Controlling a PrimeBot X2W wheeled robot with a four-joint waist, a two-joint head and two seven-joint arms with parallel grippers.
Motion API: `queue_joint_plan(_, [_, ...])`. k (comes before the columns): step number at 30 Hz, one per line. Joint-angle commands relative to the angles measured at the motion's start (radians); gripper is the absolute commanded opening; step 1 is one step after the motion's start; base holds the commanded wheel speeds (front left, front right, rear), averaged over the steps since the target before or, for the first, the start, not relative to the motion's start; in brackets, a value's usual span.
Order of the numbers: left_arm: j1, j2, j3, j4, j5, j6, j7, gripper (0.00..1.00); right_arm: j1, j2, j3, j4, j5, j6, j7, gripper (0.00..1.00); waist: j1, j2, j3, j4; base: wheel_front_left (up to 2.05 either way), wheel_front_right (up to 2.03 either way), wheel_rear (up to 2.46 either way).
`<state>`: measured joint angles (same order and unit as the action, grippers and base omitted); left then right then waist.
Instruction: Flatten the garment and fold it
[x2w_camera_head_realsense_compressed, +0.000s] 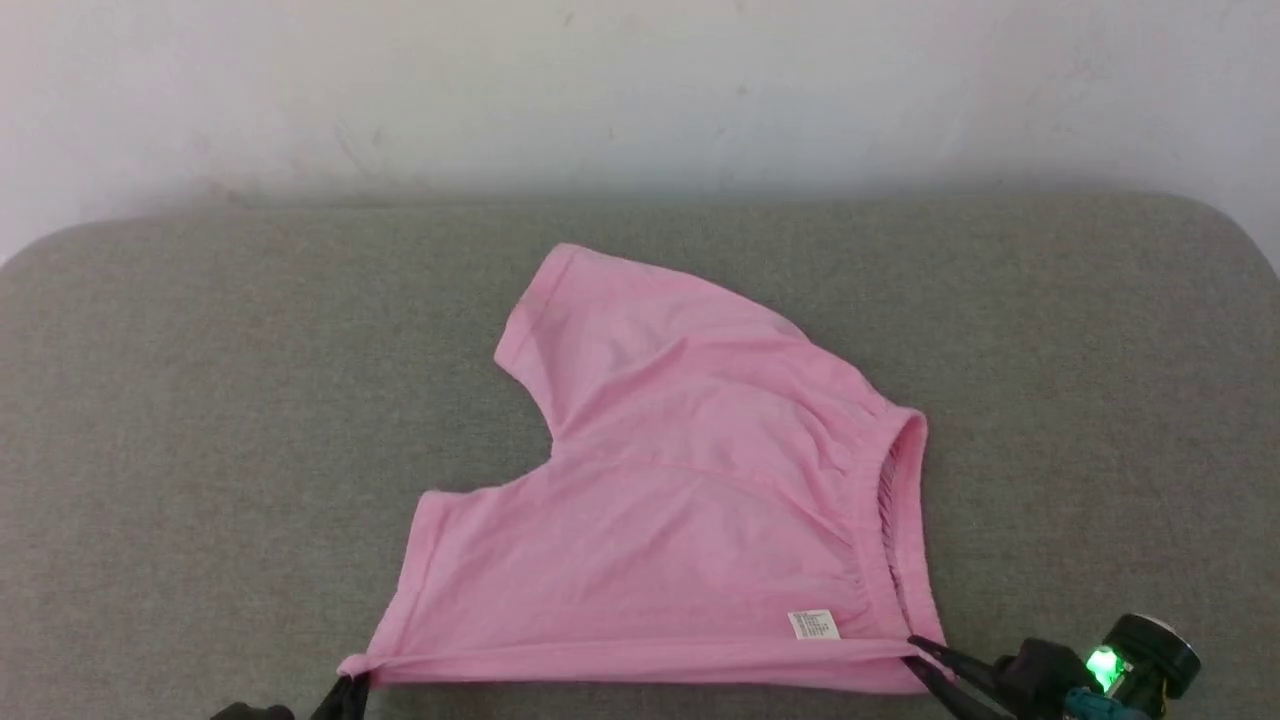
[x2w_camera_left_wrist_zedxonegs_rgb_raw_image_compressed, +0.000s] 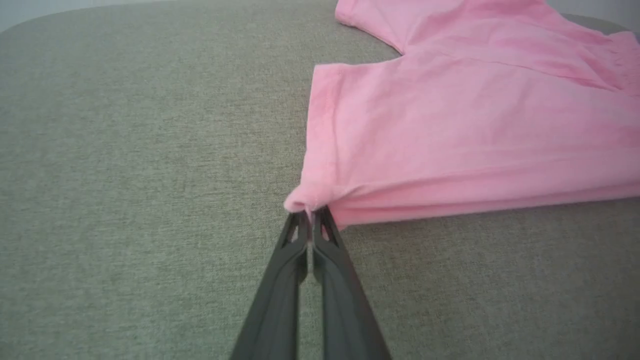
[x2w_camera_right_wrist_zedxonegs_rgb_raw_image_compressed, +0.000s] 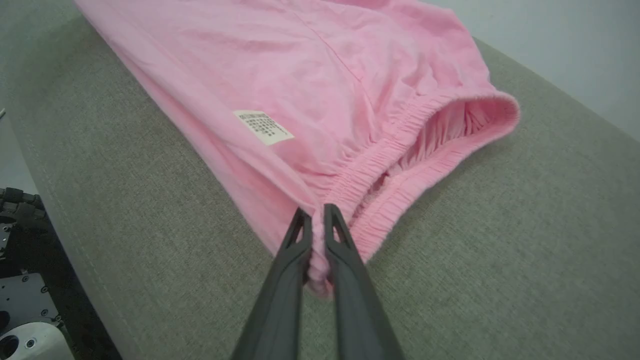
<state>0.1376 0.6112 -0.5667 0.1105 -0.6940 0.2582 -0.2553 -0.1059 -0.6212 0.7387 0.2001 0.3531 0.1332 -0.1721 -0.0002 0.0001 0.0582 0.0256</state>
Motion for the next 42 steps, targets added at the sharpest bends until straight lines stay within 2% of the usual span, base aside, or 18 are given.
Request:
queue_joint_plan(1, [0.003, 0.023, 0.021, -0.016, 0.001, 0.025, 0.000, 0.00, 0.028, 0.000, -0.035, -0.031, -0.015, -0.002, 0.013, 0.00, 0.0002, -0.0001, -0.016, 0.010, 0.00, 0.00, 0.00])
queue_joint_plan(4, [-0.034, 0.044, 0.026, -0.038, 0.031, 0.028, -0.001, 0.00, 0.044, 0.015, -0.092, -0.085, -0.040, -0.002, 0.027, 0.00, 0.0002, -0.0001, -0.018, 0.013, 0.00, 0.00, 0.00])
queue_joint_plan(7, [-0.123, 0.064, 0.022, -0.043, 0.075, 0.014, 0.010, 0.00, 0.035, 0.039, -0.152, -0.126, -0.058, -0.002, 0.040, 0.00, 0.0002, -0.0001, -0.009, 0.009, 0.00, 0.00, 0.00])
queue_joint_plan(13, [-0.372, 0.051, -0.001, 0.015, 0.143, -0.060, 0.044, 0.00, -0.014, 0.082, -0.255, -0.169, -0.087, -0.002, 0.070, 0.00, 0.0002, -0.0001, 0.048, -0.021, 0.00, 0.00, 0.00])
queue_joint_plan(19, [-0.574, 0.021, -0.011, 0.112, 0.175, -0.118, 0.070, 0.00, -0.087, 0.110, -0.286, -0.160, -0.071, -0.002, 0.101, 0.00, 0.0002, -0.0001, 0.135, -0.065, 0.00, 0.00, 0.00])
queue_joint_plan(25, [-0.774, -0.033, -0.010, 0.267, 0.193, -0.164, 0.065, 0.00, -0.222, 0.139, -0.294, -0.084, -0.067, -0.002, 0.094, 0.00, 0.0002, -0.0001, 0.250, -0.108, 0.00, 0.00, 0.00])
queue_joint_plan(32, [-0.953, -0.070, -0.030, 0.454, 0.232, -0.208, 0.055, 0.00, -0.388, 0.182, -0.241, 0.014, -0.075, -0.002, 0.088, 0.00, 0.0002, -0.0001, 0.369, -0.149, 0.00, 0.00, 0.00])
queue_joint_plan(38, [-1.070, -0.114, -0.045, 0.614, 0.252, -0.236, 0.032, 0.00, -0.483, 0.198, -0.190, 0.108, -0.083, -0.002, 0.094, 0.00, 0.0002, -0.0001, 0.426, -0.164, 0.00, 0.00, 0.00])
queue_joint_plan(42, [-1.139, -0.148, -0.071, 0.730, 0.271, -0.274, 0.022, 0.00, -0.517, 0.196, -0.152, 0.142, -0.068, -0.002, 0.093, 0.00, 0.0002, -0.0001, 0.444, -0.170, 0.00, 0.00, 0.00])
